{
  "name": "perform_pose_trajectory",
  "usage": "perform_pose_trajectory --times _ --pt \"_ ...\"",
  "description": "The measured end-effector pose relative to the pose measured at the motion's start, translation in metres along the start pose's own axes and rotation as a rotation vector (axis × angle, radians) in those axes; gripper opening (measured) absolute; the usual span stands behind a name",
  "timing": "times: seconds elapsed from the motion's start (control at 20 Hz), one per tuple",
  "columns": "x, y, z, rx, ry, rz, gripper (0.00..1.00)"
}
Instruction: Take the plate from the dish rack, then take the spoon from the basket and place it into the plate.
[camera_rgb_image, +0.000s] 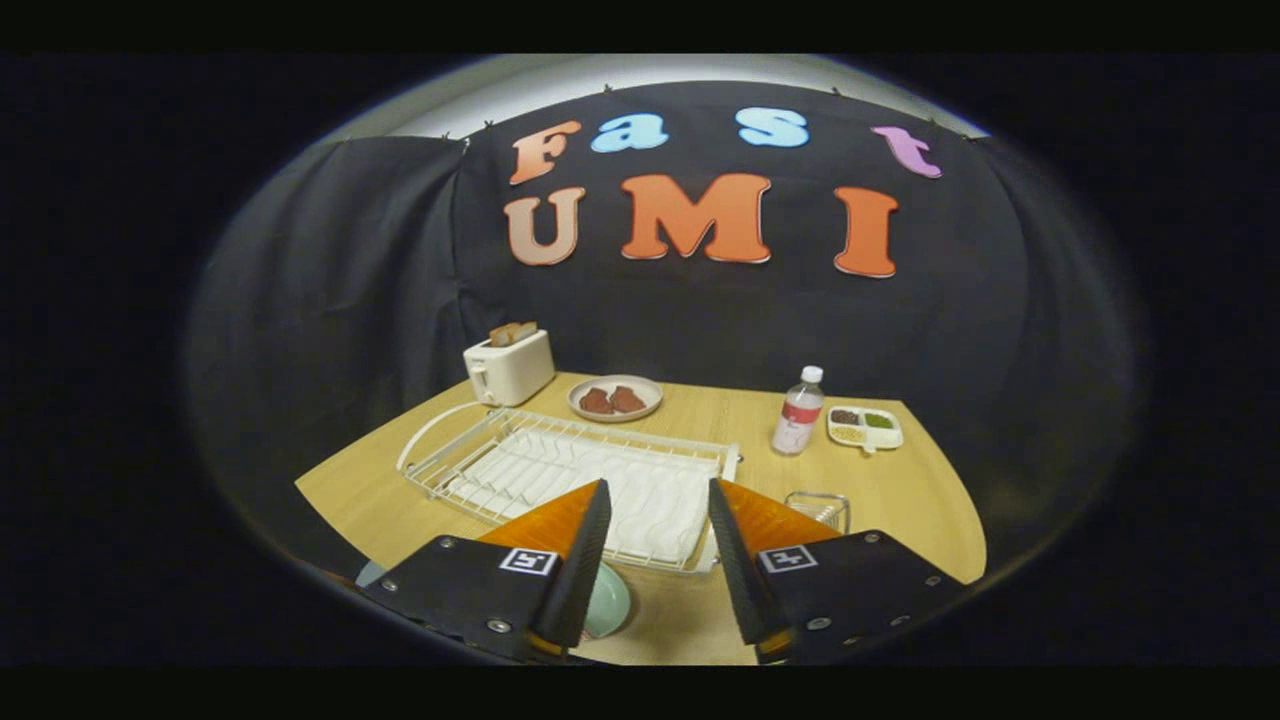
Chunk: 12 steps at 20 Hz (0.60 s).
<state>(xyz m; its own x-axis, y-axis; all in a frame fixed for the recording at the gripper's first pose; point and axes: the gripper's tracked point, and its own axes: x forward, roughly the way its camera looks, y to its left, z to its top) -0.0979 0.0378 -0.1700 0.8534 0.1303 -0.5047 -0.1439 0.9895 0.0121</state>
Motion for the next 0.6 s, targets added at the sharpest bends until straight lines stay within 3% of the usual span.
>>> perform_pose_trajectory --times 0.25,0.45,0.6 --pt "-0.015 -0.039 0.069 -0.015 -0.168 -0.101 0.80" --pt "-0.029 -0.060 0.104 -0.012 -0.268 -0.165 0.80" --pt "-0.037 -0.064 0.120 0.002 -0.313 -0.168 0.81"
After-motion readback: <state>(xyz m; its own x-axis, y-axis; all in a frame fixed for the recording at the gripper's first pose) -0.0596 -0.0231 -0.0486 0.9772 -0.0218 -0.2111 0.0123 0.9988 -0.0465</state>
